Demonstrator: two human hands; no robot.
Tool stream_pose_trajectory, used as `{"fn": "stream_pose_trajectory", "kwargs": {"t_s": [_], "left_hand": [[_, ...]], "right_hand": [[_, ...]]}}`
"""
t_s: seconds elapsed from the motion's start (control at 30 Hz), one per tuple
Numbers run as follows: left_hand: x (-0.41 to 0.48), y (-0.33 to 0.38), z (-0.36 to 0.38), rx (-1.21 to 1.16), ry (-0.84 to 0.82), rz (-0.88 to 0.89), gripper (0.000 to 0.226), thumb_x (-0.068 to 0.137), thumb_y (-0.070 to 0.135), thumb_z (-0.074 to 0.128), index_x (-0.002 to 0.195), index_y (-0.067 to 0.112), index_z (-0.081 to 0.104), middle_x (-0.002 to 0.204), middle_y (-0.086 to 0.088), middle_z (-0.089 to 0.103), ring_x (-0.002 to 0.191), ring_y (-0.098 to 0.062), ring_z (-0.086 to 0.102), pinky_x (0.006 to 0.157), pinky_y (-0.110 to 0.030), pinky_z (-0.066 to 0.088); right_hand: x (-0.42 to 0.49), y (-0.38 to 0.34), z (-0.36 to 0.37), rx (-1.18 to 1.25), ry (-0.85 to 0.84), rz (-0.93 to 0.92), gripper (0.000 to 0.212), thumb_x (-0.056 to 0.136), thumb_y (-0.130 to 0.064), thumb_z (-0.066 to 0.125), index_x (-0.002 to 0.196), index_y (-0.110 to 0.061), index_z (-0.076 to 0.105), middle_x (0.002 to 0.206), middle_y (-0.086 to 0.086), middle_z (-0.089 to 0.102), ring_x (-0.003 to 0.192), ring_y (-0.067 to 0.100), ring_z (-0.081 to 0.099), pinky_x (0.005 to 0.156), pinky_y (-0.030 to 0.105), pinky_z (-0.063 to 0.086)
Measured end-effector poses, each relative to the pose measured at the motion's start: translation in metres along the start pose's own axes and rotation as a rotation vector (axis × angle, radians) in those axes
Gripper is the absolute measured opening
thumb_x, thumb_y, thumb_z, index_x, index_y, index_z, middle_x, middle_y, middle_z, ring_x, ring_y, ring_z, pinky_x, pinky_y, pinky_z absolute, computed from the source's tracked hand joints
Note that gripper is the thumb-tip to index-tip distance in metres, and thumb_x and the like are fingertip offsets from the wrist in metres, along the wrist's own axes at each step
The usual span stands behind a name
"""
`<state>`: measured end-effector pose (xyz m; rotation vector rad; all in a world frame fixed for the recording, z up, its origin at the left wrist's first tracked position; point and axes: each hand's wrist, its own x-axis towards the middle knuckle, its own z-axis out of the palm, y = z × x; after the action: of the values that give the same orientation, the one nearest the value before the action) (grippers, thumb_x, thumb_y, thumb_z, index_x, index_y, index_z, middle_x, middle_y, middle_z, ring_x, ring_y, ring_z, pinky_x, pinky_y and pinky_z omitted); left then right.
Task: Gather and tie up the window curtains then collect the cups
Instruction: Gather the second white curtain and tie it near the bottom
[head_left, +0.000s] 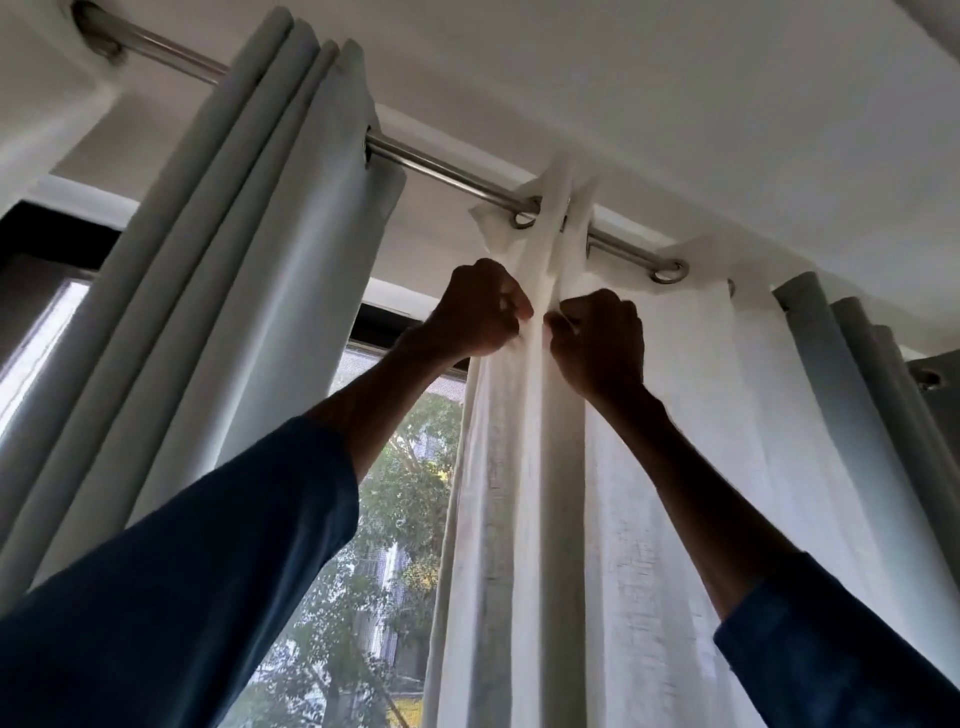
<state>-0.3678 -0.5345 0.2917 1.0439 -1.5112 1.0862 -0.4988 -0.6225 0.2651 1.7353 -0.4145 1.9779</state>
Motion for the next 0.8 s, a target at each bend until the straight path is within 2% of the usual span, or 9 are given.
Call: {"fn": "stream_pose_trajectory", "kwargs": {"t_s": [0.1,0.23,0.33,0.4,0.5,0.57,0.67,0.73,0.8], "left_hand": [[-0.004,0.004,0.018,-0.075,-0.085,-0.021,0.027,0.077,-0.007,0.062,0.092,0.009,0.076,0.096,-0.006,0.074,0.084,-0.015,0.071,0.069,-0.02,0.06],[-0.013,0.021,0.04,0.007,-0.159,0.039,0.038,0.074,-0.002,0.062,0.107,0.013,0.074,0.11,-0.005,0.071,0.095,-0.014,0.064,0.065,0.0,0.038],[-0.017,0.031,0.051,-0.017,-0.138,0.085,0.042,0.081,0.001,0.061,0.122,0.012,0.066,0.109,-0.01,0.068,0.095,-0.016,0.06,0.06,-0.002,0.034],[-0.021,0.038,0.053,-0.046,-0.146,0.093,0.055,0.083,-0.001,0.06,0.136,0.011,0.055,0.095,-0.008,0.065,0.088,-0.02,0.063,0.057,-0.005,0.034],[-0.026,0.045,0.051,-0.094,-0.174,0.152,0.079,0.078,-0.012,0.053,0.15,0.015,0.037,0.063,0.007,0.049,0.052,-0.006,0.05,0.048,-0.01,0.039],[-0.027,0.045,0.051,-0.074,-0.198,0.191,0.081,0.077,-0.016,0.052,0.15,0.017,0.039,0.062,0.007,0.051,0.048,-0.001,0.05,0.046,-0.009,0.038],[-0.028,0.046,0.048,-0.039,-0.255,0.155,0.061,0.081,-0.01,0.055,0.137,0.013,0.056,0.105,-0.01,0.069,0.081,-0.004,0.063,0.064,-0.006,0.043],[-0.028,0.047,0.049,-0.024,-0.287,0.112,0.048,0.078,0.0,0.056,0.125,0.009,0.065,0.12,-0.012,0.067,0.106,-0.021,0.065,0.084,-0.021,0.052],[-0.027,0.05,0.051,-0.02,-0.327,0.022,0.045,0.07,0.018,0.052,0.109,0.007,0.071,0.109,-0.011,0.07,0.102,-0.024,0.066,0.084,-0.033,0.056]], "right_hand": [[-0.013,0.025,-0.006,0.085,0.0,0.112,0.044,0.084,-0.019,0.064,0.051,-0.005,0.038,0.043,0.001,0.035,0.045,0.023,0.038,0.05,0.031,0.034],[-0.035,0.043,-0.015,0.014,-0.02,0.128,0.037,0.085,-0.018,0.068,0.058,-0.004,0.048,0.046,0.002,0.046,0.047,0.022,0.044,0.049,0.028,0.032],[-0.047,0.042,-0.02,-0.06,-0.001,0.071,0.043,0.086,-0.013,0.065,0.055,-0.008,0.035,0.046,0.003,0.034,0.049,0.025,0.028,0.049,0.032,0.032],[-0.051,0.043,-0.022,-0.095,0.003,0.052,0.043,0.089,-0.019,0.066,0.056,-0.009,0.04,0.049,0.002,0.044,0.052,0.026,0.031,0.051,0.029,0.03],[-0.055,0.045,-0.021,-0.134,0.011,-0.009,0.038,0.091,-0.026,0.069,0.061,-0.012,0.05,0.062,0.003,0.064,0.054,0.03,0.048,0.053,0.026,0.034],[-0.056,0.044,-0.02,-0.162,0.006,-0.059,0.033,0.092,-0.026,0.068,0.065,-0.011,0.059,0.065,0.001,0.068,0.057,0.027,0.06,0.053,0.028,0.043],[-0.06,0.041,-0.019,-0.159,0.006,-0.076,0.022,0.093,-0.028,0.066,0.076,-0.015,0.068,0.072,0.0,0.072,0.067,0.028,0.066,0.061,0.033,0.052],[-0.063,0.04,-0.02,-0.145,0.016,-0.085,0.016,0.094,-0.028,0.065,0.083,-0.018,0.072,0.076,0.003,0.073,0.073,0.03,0.069,0.067,0.037,0.055],[-0.068,0.04,-0.022,-0.087,0.019,-0.13,0.015,0.093,-0.026,0.064,0.085,-0.018,0.074,0.079,0.004,0.075,0.074,0.028,0.071,0.071,0.037,0.056]]}}
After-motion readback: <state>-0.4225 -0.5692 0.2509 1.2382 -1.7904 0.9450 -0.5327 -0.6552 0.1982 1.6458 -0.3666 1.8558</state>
